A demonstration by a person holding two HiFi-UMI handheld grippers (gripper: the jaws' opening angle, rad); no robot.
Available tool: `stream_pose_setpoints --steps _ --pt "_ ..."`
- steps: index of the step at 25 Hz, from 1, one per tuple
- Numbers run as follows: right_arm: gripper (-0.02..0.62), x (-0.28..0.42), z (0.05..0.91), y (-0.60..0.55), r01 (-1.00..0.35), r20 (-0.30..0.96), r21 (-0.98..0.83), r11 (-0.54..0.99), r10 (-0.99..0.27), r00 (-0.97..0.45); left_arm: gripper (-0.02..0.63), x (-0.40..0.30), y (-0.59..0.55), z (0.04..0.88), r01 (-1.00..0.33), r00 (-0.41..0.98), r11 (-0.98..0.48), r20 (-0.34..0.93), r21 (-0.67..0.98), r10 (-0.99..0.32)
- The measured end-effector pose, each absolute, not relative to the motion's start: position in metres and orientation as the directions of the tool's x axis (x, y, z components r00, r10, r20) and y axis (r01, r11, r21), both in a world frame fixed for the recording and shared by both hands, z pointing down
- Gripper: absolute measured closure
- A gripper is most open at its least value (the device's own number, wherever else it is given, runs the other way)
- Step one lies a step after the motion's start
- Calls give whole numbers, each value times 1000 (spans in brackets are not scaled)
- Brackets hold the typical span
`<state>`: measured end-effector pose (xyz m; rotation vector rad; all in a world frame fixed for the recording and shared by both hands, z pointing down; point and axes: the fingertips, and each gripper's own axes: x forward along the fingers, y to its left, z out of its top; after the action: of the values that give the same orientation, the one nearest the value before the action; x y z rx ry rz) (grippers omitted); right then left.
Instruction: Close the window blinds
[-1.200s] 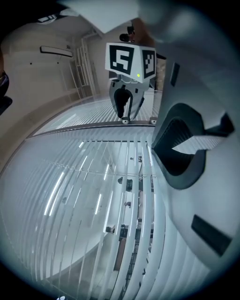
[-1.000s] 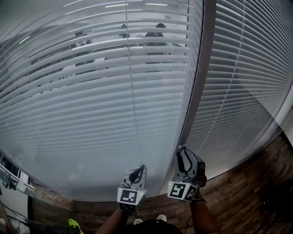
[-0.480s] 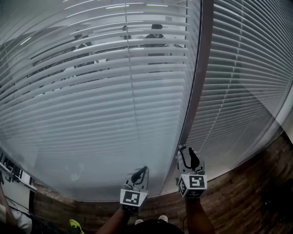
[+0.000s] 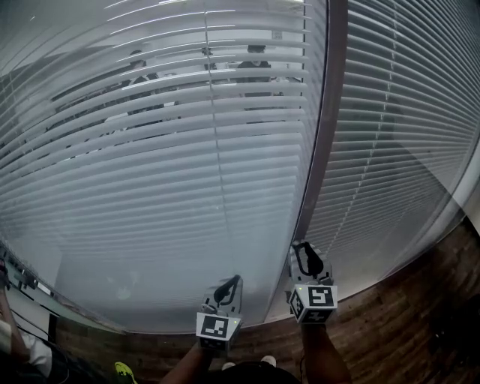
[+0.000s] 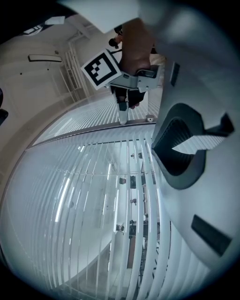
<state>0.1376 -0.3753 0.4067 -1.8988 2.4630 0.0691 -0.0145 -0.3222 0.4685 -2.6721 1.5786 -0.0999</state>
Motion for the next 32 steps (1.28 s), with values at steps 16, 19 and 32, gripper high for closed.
stream_pose_setpoints --steps 16,19,32 --pt "468 137 405 -372 -950 -33 149 275 -959 -283 606 -18 -323 472 -882 467 -470 56 -46 -882" --pt "468 136 404 -373 -943 -30 199 268 -960 -280 606 -18 -323 472 -881 469 -471 56 -50 -882" --pt "468 128 405 -370 -726 33 651 223 -963 -266 606 -21 -322 472 -879 472 -475 57 -45 -880"
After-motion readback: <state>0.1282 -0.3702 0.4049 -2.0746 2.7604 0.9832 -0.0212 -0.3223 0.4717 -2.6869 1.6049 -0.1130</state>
